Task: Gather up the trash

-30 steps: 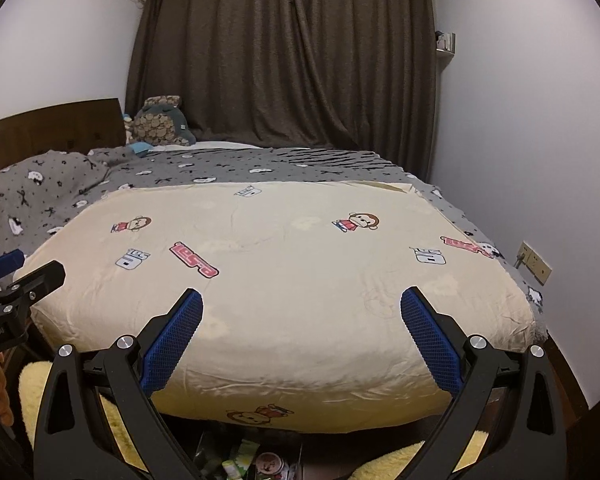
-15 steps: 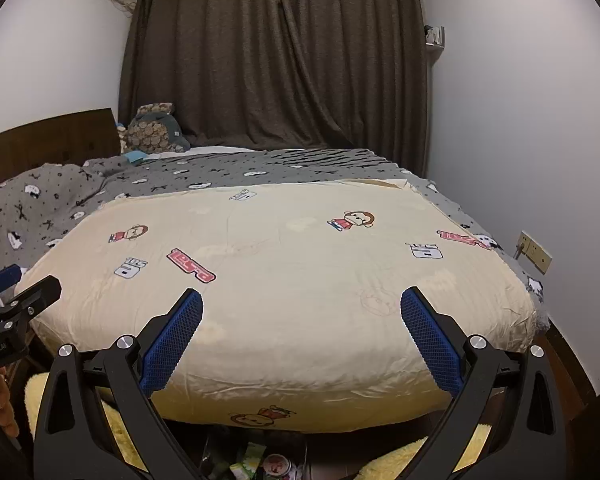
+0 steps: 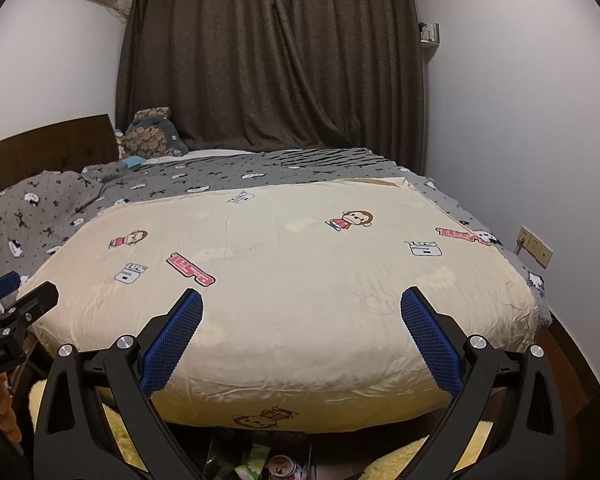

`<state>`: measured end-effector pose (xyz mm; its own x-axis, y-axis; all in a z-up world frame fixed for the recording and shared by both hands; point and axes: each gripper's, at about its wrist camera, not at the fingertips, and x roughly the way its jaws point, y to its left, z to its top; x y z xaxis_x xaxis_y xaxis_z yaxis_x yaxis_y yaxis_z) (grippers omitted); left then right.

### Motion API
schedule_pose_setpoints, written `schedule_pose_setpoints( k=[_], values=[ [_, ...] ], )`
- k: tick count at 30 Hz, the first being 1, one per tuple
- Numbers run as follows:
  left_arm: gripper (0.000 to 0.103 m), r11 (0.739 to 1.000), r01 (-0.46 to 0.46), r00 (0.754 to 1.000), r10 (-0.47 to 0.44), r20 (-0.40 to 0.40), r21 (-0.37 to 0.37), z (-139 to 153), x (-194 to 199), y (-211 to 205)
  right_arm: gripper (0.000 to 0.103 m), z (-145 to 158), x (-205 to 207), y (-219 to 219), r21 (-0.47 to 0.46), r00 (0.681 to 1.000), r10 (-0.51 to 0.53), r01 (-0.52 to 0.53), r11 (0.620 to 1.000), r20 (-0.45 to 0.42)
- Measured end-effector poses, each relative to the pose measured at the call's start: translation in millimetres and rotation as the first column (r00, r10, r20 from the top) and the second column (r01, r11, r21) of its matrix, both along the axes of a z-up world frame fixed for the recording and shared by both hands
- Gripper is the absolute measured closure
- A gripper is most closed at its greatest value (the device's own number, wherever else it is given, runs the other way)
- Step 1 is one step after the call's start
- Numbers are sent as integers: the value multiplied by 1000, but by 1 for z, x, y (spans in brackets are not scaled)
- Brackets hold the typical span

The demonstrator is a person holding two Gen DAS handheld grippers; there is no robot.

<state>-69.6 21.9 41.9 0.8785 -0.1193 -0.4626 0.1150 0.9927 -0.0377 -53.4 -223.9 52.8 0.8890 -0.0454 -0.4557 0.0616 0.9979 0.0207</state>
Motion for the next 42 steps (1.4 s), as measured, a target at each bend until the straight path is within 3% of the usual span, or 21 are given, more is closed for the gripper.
schedule_pose_setpoints(
  k=[42],
  values=[
    [8,1000,-1,1000,1,7,3,-1,1,-2,4,1,0,-2,30,1000,-12,12,999,0]
  ],
)
